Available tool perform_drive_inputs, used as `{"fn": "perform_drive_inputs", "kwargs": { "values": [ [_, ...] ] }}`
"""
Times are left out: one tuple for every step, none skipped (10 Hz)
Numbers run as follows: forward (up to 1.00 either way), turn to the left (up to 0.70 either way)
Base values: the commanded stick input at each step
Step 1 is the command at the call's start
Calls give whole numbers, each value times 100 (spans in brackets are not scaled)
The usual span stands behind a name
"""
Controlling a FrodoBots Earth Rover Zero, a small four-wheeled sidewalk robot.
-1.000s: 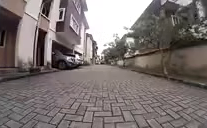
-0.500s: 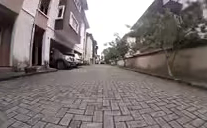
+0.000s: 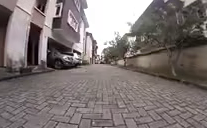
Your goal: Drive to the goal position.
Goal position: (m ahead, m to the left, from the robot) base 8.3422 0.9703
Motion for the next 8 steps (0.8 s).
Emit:
{"fn": "perform_drive_inputs", "kwargs": {
  "values": [
    [70,0],
    [70,0],
    [70,0],
    [70,0],
    [70,0],
    [70,0],
    [70,0],
    [70,0]
  ]
}}
